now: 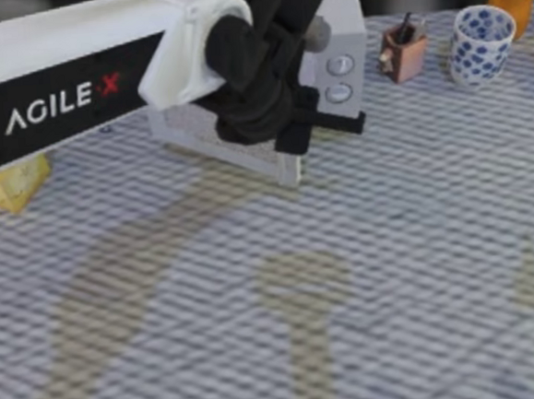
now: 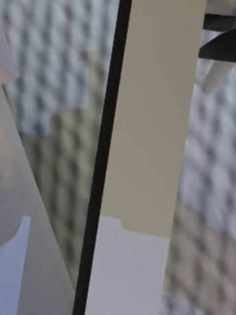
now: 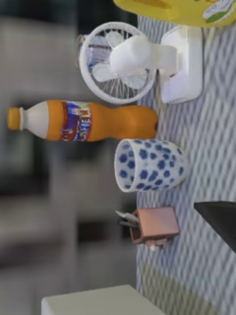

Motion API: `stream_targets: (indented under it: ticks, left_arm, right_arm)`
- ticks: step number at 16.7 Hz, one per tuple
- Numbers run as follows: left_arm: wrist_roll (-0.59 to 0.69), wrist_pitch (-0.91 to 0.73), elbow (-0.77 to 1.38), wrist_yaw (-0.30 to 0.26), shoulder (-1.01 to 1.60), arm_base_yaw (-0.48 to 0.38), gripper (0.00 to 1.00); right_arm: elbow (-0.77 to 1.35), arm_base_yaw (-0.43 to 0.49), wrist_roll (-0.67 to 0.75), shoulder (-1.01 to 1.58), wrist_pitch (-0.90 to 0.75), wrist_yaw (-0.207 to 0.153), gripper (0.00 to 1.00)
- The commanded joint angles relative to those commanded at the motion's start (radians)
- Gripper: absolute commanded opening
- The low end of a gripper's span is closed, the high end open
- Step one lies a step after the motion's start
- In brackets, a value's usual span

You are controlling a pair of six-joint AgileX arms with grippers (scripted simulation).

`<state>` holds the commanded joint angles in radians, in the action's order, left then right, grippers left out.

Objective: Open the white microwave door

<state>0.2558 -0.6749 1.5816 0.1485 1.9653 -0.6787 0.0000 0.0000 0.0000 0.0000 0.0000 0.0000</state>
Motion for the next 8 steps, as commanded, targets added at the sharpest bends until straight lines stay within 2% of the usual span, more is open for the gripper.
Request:
stream_targets:
  ticks: [8]
  left_arm:
    - [0.004,0.000,-0.003,-0.005,0.004,-0.006,0.00]
  right_arm:
    - [0.000,0.000,0.000,0.000,0.000,0.000,1.00]
